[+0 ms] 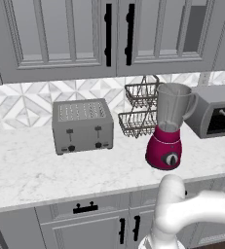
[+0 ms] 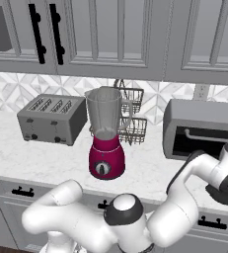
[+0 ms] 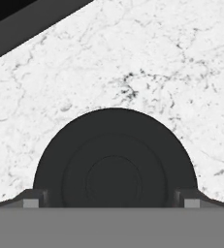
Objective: Close the lid blender by securely placing the lid on top.
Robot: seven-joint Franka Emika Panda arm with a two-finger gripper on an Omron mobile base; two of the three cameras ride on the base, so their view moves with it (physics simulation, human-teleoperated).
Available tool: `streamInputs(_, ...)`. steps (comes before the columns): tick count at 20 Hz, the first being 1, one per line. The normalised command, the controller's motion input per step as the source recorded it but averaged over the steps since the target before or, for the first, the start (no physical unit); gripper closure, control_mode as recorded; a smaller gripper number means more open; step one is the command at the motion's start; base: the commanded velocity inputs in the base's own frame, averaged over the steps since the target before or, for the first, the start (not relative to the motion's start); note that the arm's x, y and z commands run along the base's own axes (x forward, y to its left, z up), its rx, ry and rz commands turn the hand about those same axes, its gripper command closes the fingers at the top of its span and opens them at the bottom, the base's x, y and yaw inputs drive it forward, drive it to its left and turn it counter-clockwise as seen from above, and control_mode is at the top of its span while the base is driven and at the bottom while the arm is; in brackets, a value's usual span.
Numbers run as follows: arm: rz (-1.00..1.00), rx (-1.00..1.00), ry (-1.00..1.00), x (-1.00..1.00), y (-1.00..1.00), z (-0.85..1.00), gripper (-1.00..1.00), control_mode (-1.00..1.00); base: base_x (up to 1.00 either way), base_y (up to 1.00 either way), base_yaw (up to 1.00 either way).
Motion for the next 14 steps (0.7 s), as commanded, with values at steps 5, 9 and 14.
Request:
streamInputs(5, 0.0, 0.0, 0.0, 0.08, -0.05, -0.17, -1.0, -1.0, 0.0, 0.0, 0.0)
streamInputs(9, 0.0, 0.0, 0.0, 0.09, -0.03, -0.17, -1.0, -1.0, 0.0, 0.0, 0.0)
streamInputs(14, 0.0, 0.0, 0.0, 0.09, -0.05, -0.16, -1.0, -1.0, 0.0, 0.0, 0.0)
